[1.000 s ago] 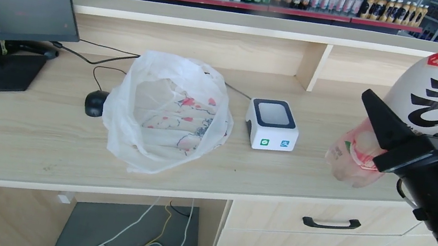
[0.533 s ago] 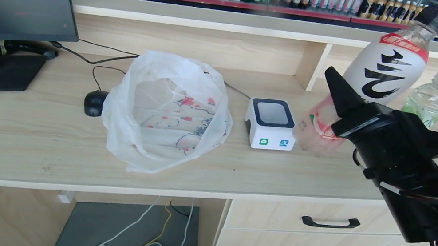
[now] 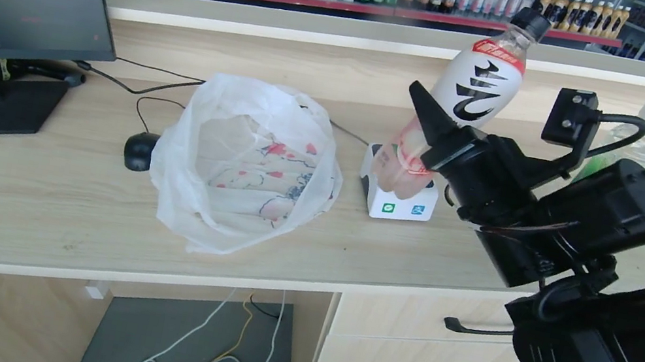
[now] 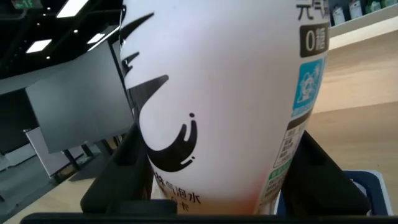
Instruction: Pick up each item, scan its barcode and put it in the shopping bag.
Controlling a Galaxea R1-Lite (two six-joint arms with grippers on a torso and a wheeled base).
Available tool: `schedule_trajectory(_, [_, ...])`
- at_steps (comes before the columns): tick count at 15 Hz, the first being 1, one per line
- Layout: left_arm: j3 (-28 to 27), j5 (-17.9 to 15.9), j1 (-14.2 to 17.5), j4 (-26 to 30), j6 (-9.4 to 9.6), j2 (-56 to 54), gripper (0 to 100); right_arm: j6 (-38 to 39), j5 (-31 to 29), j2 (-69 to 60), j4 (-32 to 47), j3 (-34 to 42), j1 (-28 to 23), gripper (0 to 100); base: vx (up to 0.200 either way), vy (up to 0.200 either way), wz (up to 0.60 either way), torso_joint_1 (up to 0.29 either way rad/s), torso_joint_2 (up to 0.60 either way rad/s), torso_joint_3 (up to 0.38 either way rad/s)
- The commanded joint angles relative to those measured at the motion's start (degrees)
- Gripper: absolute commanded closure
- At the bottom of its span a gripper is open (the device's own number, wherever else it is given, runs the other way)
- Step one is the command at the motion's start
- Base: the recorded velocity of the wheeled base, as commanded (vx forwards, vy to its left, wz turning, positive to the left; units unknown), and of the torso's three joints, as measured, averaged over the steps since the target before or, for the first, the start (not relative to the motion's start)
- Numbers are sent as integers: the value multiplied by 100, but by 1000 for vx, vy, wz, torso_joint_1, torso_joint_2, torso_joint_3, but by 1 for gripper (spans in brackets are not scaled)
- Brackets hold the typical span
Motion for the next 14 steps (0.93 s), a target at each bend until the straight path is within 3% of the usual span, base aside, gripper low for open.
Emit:
schedule_trajectory(1, [0,1,4,1,4,-2,0,106,92,566,164,-688,-115,100,0,0,0,0,0,0])
schedule_trajectory(2, [0,1,4,-7,4,-2,0,651,57,583,902,-1181,-194,100,0,0,0,0,0,0])
schedule_trajectory(6, [0,1,4,1,-5,-2,0,1258,40,592,2036,-2218,-282,100,0,0,0,0,0,0])
schedule_trajectory(7, [0,1,4,1,4,6,0,1434,-31,574,2168,-2297,-273,100,0,0,0,0,0,0])
schedule_trajectory(9, [0,1,4,1,4,-2,0,2726,-919,363,2783,-2402,-97,100,0,0,0,0,0,0])
schedule_trajectory(14, [0,1,4,1,4,-2,0,4097,-1252,363,3293,-2499,-115,100,0,0,0,0,0,0])
